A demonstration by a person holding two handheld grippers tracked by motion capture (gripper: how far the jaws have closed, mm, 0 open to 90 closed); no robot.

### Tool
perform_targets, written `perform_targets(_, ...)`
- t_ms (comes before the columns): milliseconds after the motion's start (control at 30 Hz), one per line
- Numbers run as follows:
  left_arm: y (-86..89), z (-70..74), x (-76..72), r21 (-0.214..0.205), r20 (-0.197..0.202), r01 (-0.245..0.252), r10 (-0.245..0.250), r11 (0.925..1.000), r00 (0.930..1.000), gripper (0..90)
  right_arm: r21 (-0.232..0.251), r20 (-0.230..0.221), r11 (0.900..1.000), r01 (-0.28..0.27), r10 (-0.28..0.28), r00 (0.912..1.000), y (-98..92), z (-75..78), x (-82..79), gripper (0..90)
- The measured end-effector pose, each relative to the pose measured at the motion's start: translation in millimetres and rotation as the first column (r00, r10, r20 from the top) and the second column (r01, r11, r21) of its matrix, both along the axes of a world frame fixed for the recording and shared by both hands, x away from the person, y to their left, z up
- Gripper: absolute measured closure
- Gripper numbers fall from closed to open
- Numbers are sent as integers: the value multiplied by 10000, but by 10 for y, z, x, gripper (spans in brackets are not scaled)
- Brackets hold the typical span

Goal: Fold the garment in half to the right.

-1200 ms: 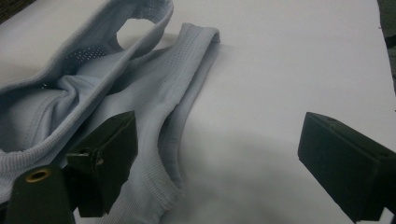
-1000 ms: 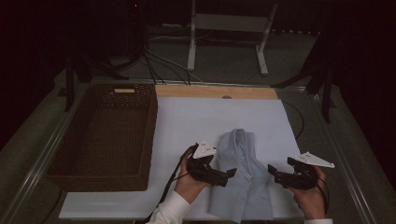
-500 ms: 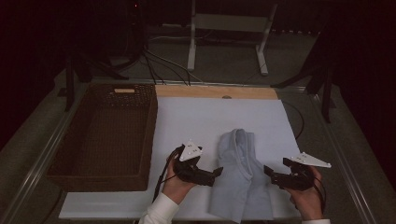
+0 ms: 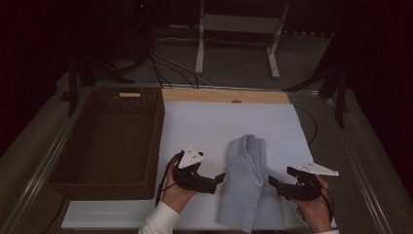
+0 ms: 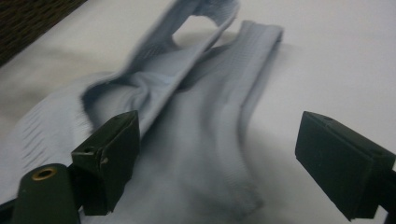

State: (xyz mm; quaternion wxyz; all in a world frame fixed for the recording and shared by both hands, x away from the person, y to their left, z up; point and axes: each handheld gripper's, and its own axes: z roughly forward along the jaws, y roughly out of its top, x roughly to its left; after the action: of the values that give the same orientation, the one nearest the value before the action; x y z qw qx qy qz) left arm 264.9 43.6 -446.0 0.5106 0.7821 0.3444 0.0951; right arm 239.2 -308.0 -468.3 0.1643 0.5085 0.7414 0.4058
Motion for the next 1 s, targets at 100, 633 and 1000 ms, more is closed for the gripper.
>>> perform_targets(100, 14, -5, 10, 25, -34, -13, 13, 10000, 10000, 0, 14, -53, 9998, -180, 180, 9998, 45, -1, -7, 143)
perform_targets(633, 19, -5, -1, 41, -60, -41, 42, 10000, 10000, 0, 479, -305, 9948, -896, 911, 9954, 210, 6, -21, 156)
perform_targets(1000, 7, -7, -12, 106, -6, 11, -11, 9999, 10000, 0, 323, -658, 9883, -1490, 1509, 9864, 319, -18, -11, 239)
